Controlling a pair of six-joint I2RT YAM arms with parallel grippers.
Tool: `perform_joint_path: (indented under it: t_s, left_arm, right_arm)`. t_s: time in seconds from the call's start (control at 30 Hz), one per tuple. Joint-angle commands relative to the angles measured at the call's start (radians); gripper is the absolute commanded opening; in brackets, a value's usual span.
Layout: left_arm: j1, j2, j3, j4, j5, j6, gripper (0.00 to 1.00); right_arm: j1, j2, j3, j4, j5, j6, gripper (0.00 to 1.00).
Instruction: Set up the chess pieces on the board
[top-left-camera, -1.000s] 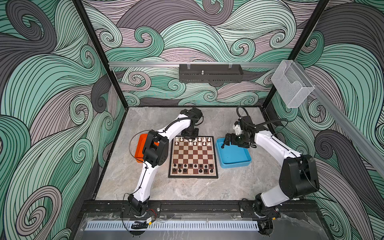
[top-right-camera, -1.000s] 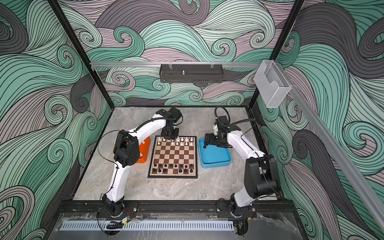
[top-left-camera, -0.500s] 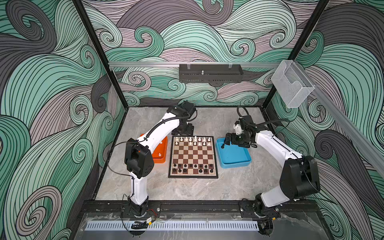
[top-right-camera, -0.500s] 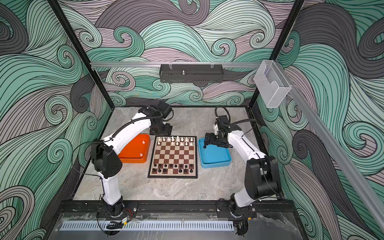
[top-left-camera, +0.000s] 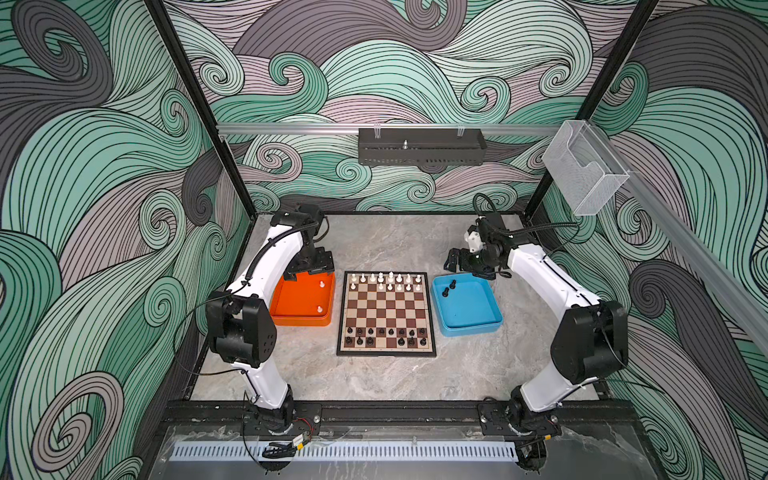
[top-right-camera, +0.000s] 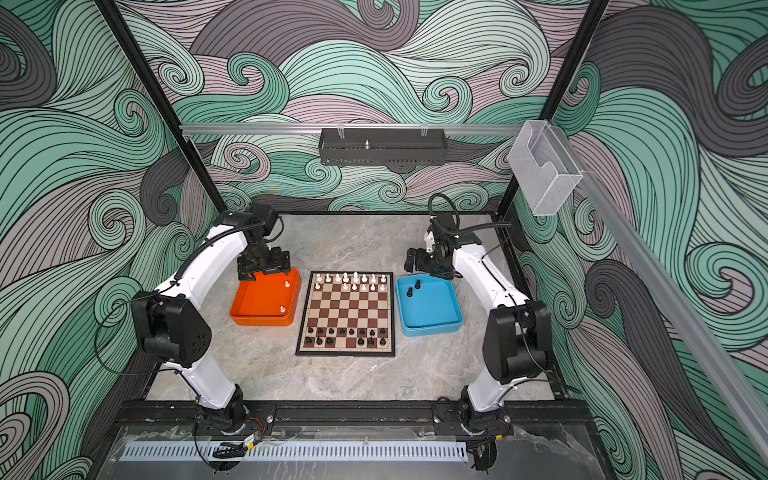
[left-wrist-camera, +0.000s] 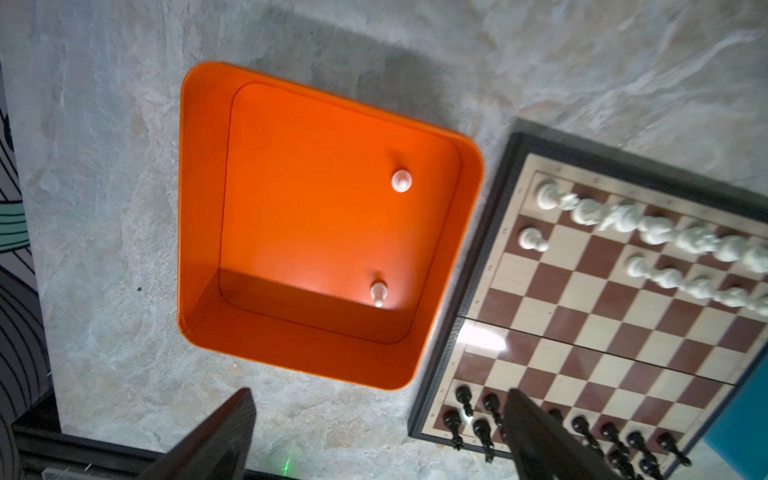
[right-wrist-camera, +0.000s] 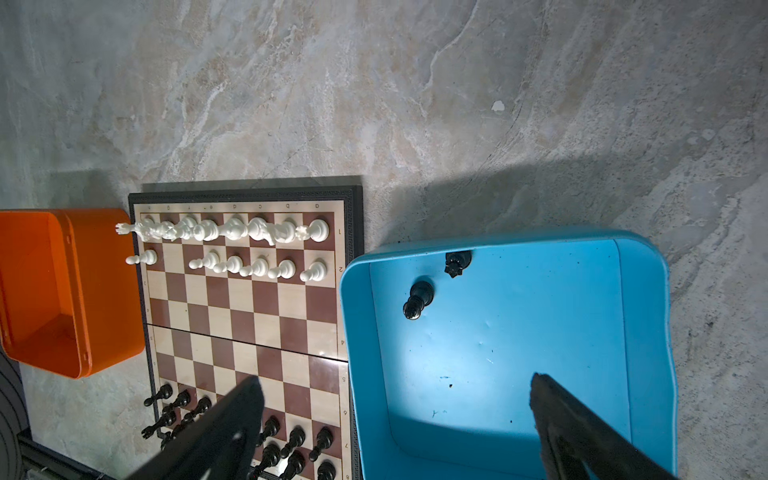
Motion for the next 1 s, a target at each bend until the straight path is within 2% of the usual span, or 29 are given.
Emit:
perform_joint_path:
  t_s: [0.0,0.17,0.33,0.57,0.73,0.97]
  left_arm:
    - [0.029,0.034,-0.025,-0.044,0.032,0.019,0.9]
    - [0.033,0.068,-0.068,-0.02,0.051,0.012,0.87]
    - [0.032,0.099,-0.129,0.008,0.065,0.018,0.79]
    - [0.031,0.128,-0.196,0.058,0.069,0.02,0.75]
    - [0.031,0.155,-0.218,0.101,0.075,0.022,0.63]
    - [0.031,0.177,-0.223,0.145,0.076,0.016,0.55]
  right_arm:
    - [-0.003,0.063,0.052,-0.06,0.001,-0.034,1.0]
    - [-0.003,0.127,0.105,-0.084,-0.015,-0.048,0.99]
    - [-0.009,0.163,0.115,-0.083,-0.031,-0.046,0.99]
    - [-0.017,0.174,0.118,-0.085,-0.021,-0.052,1.0]
    - [-0.027,0.176,0.121,-0.086,-0.022,-0.052,1.0]
    - [-0.035,0.179,0.131,-0.09,-0.022,-0.053,1.0]
